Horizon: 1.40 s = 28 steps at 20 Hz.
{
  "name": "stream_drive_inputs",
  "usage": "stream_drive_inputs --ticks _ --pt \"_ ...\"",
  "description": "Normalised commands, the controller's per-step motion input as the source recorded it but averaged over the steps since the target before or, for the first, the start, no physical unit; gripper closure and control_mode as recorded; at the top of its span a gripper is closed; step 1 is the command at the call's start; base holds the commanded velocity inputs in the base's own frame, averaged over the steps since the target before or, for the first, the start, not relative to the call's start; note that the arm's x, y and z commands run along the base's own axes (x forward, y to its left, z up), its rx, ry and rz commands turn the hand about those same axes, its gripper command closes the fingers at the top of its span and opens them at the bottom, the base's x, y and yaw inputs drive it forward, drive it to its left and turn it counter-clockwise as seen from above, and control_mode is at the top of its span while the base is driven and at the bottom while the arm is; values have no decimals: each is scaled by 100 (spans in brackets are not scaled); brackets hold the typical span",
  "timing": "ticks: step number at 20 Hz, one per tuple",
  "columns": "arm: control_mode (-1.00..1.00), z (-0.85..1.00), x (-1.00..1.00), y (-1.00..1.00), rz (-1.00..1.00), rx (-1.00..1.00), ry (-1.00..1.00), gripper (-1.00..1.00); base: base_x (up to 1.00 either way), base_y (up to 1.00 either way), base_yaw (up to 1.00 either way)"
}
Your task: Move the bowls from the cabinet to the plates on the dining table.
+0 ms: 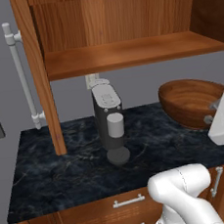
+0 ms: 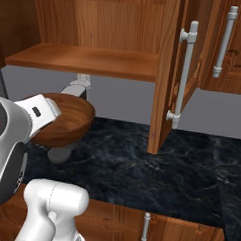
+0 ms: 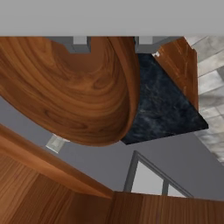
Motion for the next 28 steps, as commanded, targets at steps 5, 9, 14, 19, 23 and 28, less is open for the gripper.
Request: stream_drive_inputs --ticks 5,9,14,19,23,28 --pt "-100 0 0 0 0 0 0 100 0 0 0" --pt "100 0 0 0 0 0 0 100 -22 0 0" --pt "100 0 0 0 0 0 0 100 -61 0 2" --pt "100 0 0 0 0 0 0 100 -70 0 2" --pt "100 0 0 0 0 0 0 100 -77 0 6" --pt "100 0 0 0 0 0 0 100 -67 2 10"
